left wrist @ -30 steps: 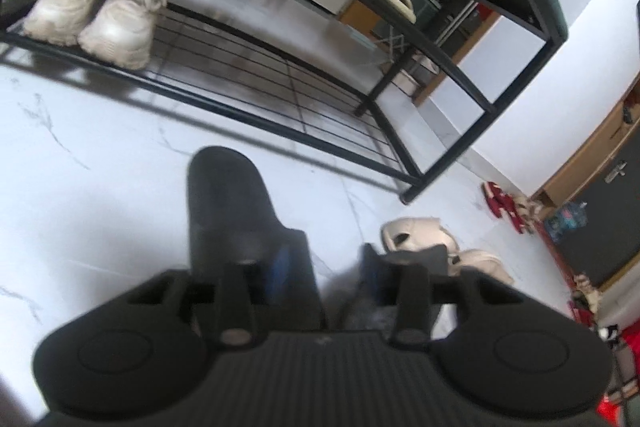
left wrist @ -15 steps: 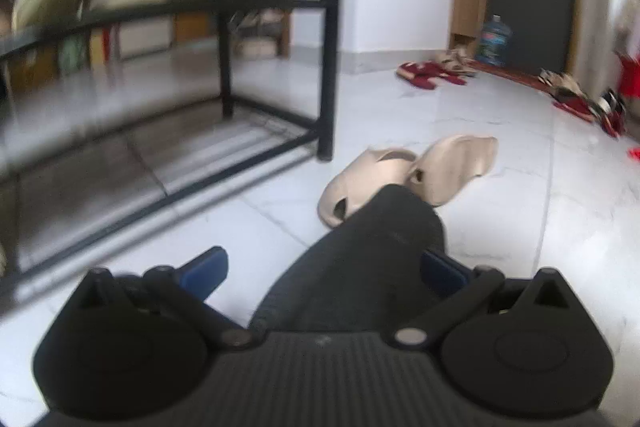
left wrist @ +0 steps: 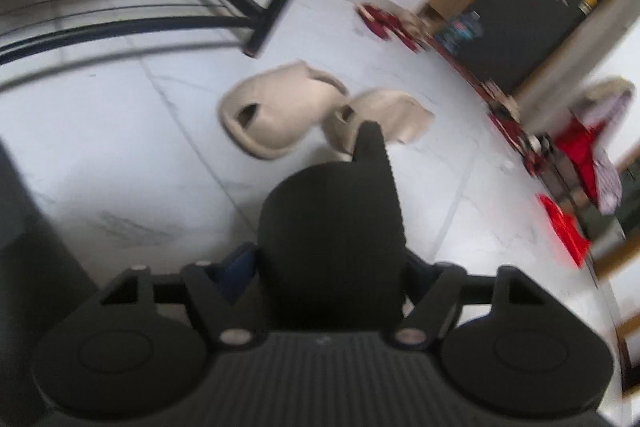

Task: Organize scattered shoes
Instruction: 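Carry the second slipper in the left tool toward the first slipper, then set the second slipper beside the first one and open the left tool, then close the right tool on both black slipper heels together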

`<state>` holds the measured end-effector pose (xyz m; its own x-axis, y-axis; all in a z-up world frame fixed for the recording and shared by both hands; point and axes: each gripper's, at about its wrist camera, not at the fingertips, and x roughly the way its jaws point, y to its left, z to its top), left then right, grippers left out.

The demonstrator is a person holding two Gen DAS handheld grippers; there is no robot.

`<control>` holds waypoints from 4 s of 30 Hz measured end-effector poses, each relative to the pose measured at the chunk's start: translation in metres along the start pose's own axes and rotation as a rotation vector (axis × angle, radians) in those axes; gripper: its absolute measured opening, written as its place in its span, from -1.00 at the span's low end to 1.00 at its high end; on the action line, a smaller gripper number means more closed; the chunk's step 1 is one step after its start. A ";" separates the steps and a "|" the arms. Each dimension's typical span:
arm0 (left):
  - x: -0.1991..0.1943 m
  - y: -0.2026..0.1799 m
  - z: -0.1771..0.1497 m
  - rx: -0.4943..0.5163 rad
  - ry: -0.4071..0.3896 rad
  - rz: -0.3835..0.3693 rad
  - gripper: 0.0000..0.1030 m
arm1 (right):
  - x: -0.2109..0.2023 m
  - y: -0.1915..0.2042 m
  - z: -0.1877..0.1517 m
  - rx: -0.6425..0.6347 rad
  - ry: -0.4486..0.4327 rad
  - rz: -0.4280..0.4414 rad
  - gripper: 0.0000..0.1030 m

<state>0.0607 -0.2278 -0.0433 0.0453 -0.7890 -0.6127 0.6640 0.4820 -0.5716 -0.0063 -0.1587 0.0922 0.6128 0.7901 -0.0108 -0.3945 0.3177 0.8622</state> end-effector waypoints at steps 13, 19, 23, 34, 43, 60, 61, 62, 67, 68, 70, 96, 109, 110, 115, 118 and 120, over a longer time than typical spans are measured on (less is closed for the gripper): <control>-0.077 -0.005 -0.027 -0.089 -0.110 0.189 0.36 | 0.001 0.037 0.007 -0.236 0.030 -0.453 1.00; -0.129 -0.011 -0.043 -0.174 -0.156 0.244 0.36 | -0.020 0.079 0.002 -0.259 -0.042 -0.416 1.00; -0.166 -0.010 -0.058 -0.251 -0.197 0.278 0.35 | -0.043 0.107 0.000 -0.279 -0.136 -0.390 1.00; -0.276 0.038 -0.107 -0.396 -0.440 0.476 0.35 | -0.093 0.093 0.025 -0.190 -0.351 -0.593 1.00; -0.326 0.091 -0.131 -0.415 -0.548 0.742 0.35 | -0.058 -0.035 0.018 0.005 -0.217 -0.910 1.00; -0.238 0.081 -0.096 -0.195 -0.360 0.829 0.36 | -0.047 -0.118 0.022 0.121 -0.145 -1.113 1.00; -0.232 0.078 -0.093 -0.191 -0.354 0.829 0.37 | -0.050 -0.120 0.023 0.132 -0.154 -1.118 1.00; -0.226 0.074 -0.090 -0.186 -0.347 0.829 0.51 | -0.051 -0.122 0.024 0.128 -0.154 -1.128 1.00; -0.196 0.051 -0.072 -0.144 -0.303 0.829 0.92 | -0.057 -0.119 0.026 0.019 -0.181 -1.166 1.00; -0.200 0.048 -0.073 -0.142 -0.300 0.831 0.92 | -0.057 -0.120 0.027 0.006 -0.183 -1.194 1.00; -0.215 0.045 -0.079 -0.158 -0.308 0.835 0.92 | -0.058 -0.125 0.029 0.025 -0.178 -1.209 1.00; -0.355 0.038 -0.152 -0.424 -0.444 0.873 0.98 | 0.013 -0.039 -0.064 -0.806 0.079 -1.211 1.00; -0.354 0.046 -0.145 -0.417 -0.382 0.761 0.98 | 0.027 -0.061 -0.096 -0.686 0.181 -1.371 1.00; -0.354 0.048 -0.144 -0.428 -0.382 0.760 0.98 | 0.027 -0.060 -0.096 -0.699 0.176 -1.384 1.00; -0.357 0.055 -0.142 -0.458 -0.379 0.776 0.98 | 0.025 -0.064 -0.096 -0.633 0.165 -1.365 1.00; -0.353 0.055 -0.143 -0.455 -0.368 0.792 0.98 | 0.023 -0.068 -0.095 -0.596 0.179 -1.345 1.00; -0.353 0.056 -0.142 -0.453 -0.363 0.796 0.98 | 0.021 -0.070 -0.097 -0.596 0.180 -1.327 1.00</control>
<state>-0.0245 0.1321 0.0636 0.6320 -0.2034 -0.7478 -0.0047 0.9639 -0.2662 -0.0320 -0.1135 -0.0173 0.6702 -0.2090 -0.7122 0.1326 0.9778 -0.1622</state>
